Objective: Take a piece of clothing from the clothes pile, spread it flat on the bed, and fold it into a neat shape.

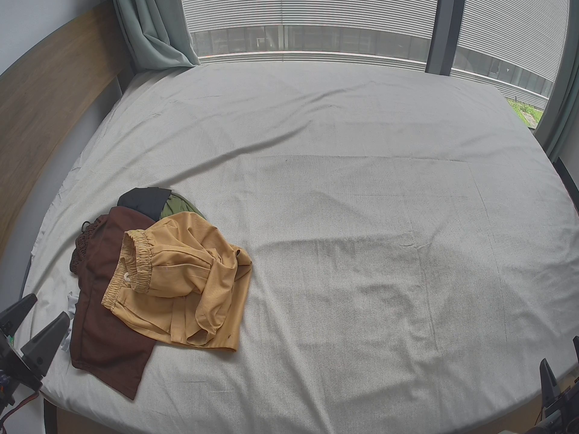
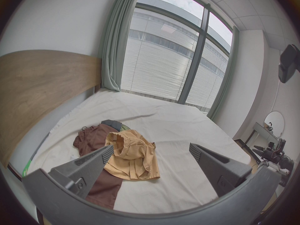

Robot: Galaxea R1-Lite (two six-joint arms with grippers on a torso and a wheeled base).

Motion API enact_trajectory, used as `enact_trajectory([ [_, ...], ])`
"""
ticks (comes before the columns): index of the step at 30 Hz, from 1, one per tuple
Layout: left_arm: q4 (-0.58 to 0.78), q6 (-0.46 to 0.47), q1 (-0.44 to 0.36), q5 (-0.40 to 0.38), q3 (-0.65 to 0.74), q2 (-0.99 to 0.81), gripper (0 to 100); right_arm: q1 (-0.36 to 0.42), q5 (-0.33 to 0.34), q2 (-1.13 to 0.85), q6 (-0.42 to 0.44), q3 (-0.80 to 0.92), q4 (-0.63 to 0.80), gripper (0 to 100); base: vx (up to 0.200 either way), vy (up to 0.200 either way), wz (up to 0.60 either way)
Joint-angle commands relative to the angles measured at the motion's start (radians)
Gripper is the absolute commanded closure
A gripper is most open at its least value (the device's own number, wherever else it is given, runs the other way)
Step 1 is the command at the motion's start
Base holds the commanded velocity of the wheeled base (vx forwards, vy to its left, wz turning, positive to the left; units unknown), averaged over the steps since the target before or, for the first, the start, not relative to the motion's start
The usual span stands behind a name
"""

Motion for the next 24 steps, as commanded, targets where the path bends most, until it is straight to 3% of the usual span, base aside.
enact_trajectory([
  [1,-0.013,-0.027,-0.001,-0.024,-0.006,0.118,0,0.0,0.0,-0.009,0.0,0.016,0.0,0,0.0,0.0,0.0],
  [12,-0.178,-0.065,0.05,-0.07,-0.026,0.324,0,0.0,0.0,-0.009,0.0,0.016,0.0,0,0.0,0.0,0.0],
  [24,-0.26,-0.06,0.18,-0.212,-0.029,0.452,0,0.0,0.0,-0.009,0.0,0.016,0.0,0,0.0,0.0,0.0],
])
